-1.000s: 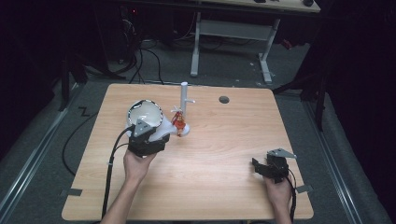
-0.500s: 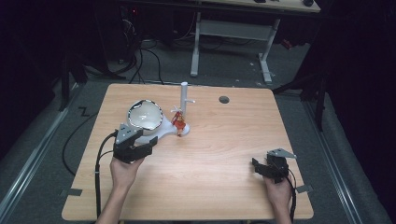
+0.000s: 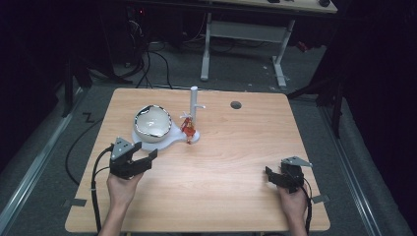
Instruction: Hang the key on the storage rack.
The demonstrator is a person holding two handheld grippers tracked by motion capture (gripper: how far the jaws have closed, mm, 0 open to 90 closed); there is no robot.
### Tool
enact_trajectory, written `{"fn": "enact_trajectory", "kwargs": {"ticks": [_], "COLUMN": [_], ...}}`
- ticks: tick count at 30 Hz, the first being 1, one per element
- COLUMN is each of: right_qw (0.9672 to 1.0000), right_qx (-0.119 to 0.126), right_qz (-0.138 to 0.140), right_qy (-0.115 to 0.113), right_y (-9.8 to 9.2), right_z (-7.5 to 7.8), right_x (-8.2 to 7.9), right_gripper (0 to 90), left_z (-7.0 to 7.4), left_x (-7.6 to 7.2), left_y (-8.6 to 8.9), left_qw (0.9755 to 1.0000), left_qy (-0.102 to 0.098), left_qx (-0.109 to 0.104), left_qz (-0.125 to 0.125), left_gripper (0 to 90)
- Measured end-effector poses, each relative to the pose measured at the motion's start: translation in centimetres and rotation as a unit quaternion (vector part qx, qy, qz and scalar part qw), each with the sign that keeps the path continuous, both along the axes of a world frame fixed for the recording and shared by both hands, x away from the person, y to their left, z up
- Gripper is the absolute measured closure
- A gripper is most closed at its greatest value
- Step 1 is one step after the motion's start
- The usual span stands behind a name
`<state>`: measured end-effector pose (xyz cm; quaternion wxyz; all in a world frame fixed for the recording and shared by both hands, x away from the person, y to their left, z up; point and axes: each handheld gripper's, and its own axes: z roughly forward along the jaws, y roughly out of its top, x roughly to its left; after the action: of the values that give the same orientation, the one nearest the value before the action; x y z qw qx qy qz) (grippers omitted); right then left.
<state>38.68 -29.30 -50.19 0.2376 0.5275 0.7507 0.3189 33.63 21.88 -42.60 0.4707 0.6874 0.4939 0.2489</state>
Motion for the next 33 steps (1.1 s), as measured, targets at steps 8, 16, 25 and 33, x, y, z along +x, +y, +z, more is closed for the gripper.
{"fn": "enact_trajectory", "kwargs": {"ticks": [8, 16, 25, 33], "right_qw": [1.0, 1.0, 1.0, 1.0], "right_qx": [0.0, 0.0, 0.0, 0.0], "right_qz": [0.0, 0.0, 0.0, -0.001], "right_qy": [0.0, 0.0, 0.0, 0.0], "right_y": [0.0, 0.0, 0.0, 0.0], "right_z": [0.0, 0.0, 0.0, 0.0], "right_x": [0.0, 0.0, 0.0, 0.0], "right_gripper": [31.9, 31.9, 31.9, 31.9], "left_z": [-0.7, -1.0, -1.7, -2.4], "left_x": [-0.9, -1.5, -1.9, -2.2], "left_y": [0.7, 1.2, 1.2, 1.2], "left_qw": [0.9999, 0.9998, 0.9998, 0.9996], "left_qy": [0.003, 0.002, 0.01, 0.011], "left_qx": [-0.009, -0.015, -0.01, -0.015], "left_qz": [0.009, 0.013, 0.015, 0.021], "left_gripper": [33.1, 32.5, 32.5, 32.5]}}
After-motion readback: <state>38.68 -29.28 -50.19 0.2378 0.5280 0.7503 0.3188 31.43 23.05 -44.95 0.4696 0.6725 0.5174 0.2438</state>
